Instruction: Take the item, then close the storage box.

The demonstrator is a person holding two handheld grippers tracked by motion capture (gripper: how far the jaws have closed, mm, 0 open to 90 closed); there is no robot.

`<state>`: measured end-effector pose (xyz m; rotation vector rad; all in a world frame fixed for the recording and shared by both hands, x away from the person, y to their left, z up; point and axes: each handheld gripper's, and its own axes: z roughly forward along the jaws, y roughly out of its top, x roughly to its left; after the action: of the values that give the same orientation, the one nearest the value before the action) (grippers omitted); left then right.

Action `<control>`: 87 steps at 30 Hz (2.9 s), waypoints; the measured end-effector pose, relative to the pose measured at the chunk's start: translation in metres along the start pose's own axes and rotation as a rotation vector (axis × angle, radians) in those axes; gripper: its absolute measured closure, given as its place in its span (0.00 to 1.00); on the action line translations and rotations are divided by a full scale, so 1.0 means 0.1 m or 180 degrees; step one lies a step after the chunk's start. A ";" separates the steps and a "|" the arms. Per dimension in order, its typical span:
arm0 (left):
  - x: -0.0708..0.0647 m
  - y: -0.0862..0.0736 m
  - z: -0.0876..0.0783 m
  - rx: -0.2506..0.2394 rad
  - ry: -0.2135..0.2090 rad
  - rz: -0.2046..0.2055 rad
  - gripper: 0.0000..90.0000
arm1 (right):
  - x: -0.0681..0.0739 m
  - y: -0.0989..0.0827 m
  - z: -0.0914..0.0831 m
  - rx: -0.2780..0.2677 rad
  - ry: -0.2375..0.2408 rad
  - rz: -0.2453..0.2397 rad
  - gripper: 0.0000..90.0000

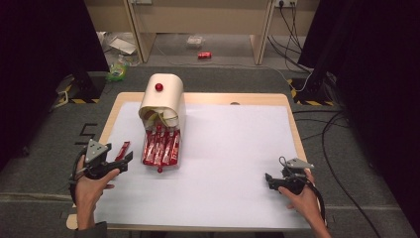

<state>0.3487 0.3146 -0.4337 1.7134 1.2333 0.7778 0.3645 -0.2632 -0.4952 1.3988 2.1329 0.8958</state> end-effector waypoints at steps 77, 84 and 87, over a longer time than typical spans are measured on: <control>-0.41 -0.63 0.16 0.0011 0.0097 0.0138 0.17 | 0.00 0.00 0.00 0.0004 -0.0001 -0.0008 0.15; -0.43 -0.62 0.19 0.0041 0.0103 0.0187 0.17 | 0.00 0.00 0.00 0.0003 -0.0003 -0.0013 0.15; -0.44 -0.61 0.20 0.0064 0.0105 0.0207 0.18 | 0.00 0.00 0.00 0.0002 -0.0004 -0.0014 0.15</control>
<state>0.3268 0.2760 -0.4977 1.7708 1.2163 0.8380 0.3648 -0.2632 -0.4951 1.3943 2.1347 0.8926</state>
